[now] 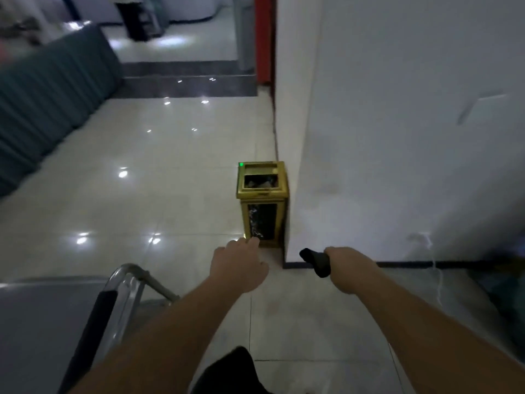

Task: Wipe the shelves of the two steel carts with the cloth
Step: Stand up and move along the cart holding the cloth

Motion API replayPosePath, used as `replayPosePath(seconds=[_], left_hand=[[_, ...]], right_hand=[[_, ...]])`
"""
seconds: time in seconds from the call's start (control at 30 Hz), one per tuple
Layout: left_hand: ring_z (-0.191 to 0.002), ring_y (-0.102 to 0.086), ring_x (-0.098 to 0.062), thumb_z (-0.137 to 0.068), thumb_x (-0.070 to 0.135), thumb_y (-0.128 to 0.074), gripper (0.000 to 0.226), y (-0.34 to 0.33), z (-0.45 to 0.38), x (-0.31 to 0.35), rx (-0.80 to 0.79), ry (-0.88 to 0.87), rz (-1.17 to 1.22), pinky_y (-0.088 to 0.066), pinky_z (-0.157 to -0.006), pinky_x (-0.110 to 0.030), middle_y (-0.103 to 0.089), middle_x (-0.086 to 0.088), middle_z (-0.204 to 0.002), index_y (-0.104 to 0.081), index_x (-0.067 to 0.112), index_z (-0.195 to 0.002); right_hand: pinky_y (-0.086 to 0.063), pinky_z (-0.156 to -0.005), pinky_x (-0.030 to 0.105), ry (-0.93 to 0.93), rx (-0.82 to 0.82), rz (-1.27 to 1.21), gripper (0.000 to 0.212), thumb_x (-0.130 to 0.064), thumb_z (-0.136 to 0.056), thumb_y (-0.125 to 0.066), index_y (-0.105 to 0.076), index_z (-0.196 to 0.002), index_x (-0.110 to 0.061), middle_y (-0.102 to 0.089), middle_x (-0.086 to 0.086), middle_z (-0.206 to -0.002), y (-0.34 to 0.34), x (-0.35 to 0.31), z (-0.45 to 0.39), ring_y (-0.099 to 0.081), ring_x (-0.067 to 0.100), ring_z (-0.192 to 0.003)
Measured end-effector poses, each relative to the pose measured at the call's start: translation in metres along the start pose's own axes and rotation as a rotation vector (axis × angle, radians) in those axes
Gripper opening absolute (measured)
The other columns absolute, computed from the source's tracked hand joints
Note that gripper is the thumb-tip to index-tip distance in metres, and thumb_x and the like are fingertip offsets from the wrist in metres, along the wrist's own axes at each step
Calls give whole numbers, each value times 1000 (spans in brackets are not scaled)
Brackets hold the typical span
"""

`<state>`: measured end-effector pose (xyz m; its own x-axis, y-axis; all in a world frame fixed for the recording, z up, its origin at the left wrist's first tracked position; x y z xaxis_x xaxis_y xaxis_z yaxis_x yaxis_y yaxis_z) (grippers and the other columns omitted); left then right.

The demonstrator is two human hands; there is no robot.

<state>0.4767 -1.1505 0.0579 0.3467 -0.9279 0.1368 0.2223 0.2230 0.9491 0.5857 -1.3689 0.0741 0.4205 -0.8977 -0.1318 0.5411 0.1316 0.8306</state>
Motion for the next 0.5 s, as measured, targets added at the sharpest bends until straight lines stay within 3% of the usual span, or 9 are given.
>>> replayPosePath(seconds=[0.1, 0.27, 0.5], left_hand=[[-130, -55, -27, -97, 57, -46, 64, -1, -12, -32, -29, 143, 48, -46, -104, -47, -56, -1, -146, -41, 26, -153], [-130, -54, -28, -97, 57, -44, 65, 4, -52, -96, -36, 316, 94, -44, -102, -48, -54, -2, -147, -40, 25, -153], [-130, -53, -26, -96, 53, -44, 60, 48, -161, -182, -42, 365, 108, -43, -98, -45, -57, -1, -142, -43, 25, -149]], right_hand=[[-52, -85, 36, 121, -27, 85, 15, -12, -95, -58, -52, -104, -22, -63, 5, -109, 21, -29, -44, -63, 25, -98], [-55, -90, 37, 273, -51, 151, 33, -8, -91, -62, -61, -120, -24, -66, 3, -113, 56, -92, -124, -63, 23, -100], [-53, -81, 31, 346, -81, 63, 36, -8, -91, -62, -62, -120, -29, -63, -3, -104, 121, -181, -245, -60, 17, -94]])
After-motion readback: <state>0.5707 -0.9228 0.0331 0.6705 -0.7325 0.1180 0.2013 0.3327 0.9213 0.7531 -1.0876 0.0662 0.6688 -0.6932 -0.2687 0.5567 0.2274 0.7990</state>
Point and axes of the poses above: each hand's wrist, its own z-axis away from the middle knuckle, its own y-axis out of the back of the hand, x = y × z, the point moved 1 cm from there along -z, towards the middle knuckle
